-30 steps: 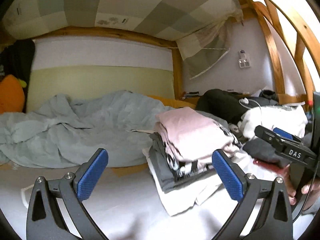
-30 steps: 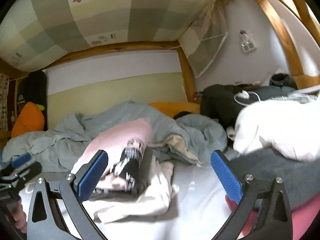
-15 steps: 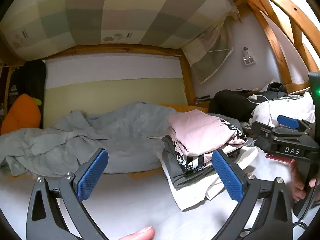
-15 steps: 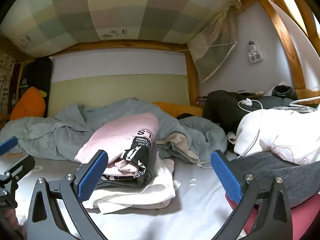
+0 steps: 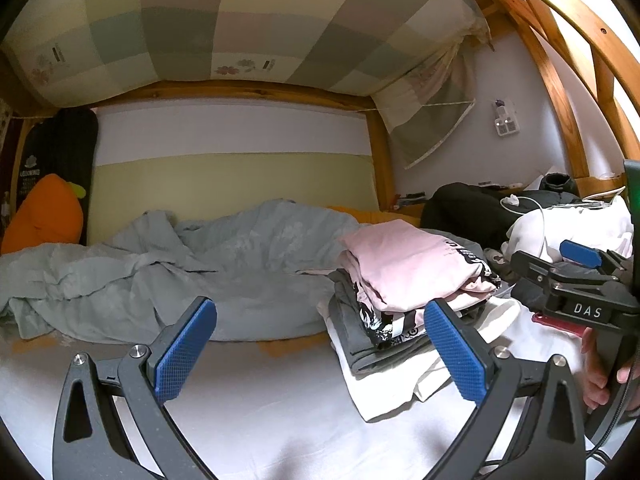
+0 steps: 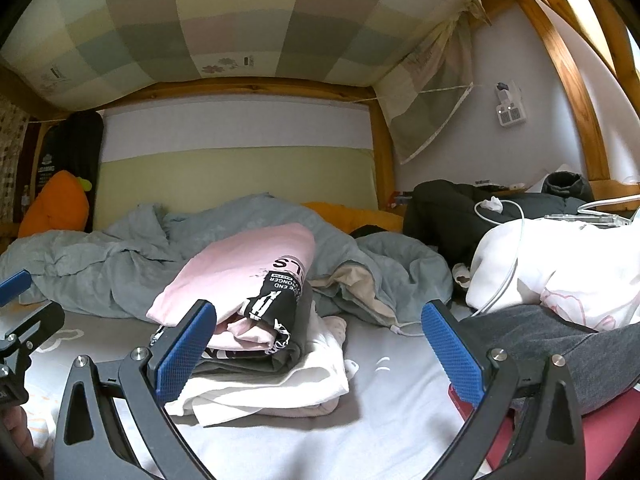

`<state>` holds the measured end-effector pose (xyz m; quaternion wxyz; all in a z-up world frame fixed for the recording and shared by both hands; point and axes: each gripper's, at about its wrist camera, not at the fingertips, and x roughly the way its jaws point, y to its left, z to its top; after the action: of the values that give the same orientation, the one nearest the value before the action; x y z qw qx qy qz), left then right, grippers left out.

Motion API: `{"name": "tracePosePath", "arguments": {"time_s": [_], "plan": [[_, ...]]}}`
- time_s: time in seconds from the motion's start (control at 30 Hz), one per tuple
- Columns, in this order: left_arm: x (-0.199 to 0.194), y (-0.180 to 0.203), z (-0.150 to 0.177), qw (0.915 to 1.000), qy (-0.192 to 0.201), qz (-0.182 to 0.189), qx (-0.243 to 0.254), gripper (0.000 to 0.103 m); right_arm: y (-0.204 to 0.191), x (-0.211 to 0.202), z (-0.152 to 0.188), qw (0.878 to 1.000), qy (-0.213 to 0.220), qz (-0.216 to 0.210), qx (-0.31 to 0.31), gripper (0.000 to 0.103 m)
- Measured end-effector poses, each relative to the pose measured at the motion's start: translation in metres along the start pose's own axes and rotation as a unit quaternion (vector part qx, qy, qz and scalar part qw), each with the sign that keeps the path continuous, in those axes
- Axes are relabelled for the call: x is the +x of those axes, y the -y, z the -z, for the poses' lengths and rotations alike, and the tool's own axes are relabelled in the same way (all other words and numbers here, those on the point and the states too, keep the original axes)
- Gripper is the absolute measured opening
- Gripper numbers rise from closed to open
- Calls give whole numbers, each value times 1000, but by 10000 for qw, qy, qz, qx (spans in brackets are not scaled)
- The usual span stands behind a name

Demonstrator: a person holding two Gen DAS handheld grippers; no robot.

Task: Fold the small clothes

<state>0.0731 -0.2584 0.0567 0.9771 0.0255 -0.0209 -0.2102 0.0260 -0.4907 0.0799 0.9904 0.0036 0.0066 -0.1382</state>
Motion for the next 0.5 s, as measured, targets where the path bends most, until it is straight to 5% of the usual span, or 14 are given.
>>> {"name": "tracePosePath", "arguments": {"time_s": [0.5], "plan": [[4,0,1,9999,-125,45,-47,103,-1,-2,-1,9999,74,-9,-78,103]]}}
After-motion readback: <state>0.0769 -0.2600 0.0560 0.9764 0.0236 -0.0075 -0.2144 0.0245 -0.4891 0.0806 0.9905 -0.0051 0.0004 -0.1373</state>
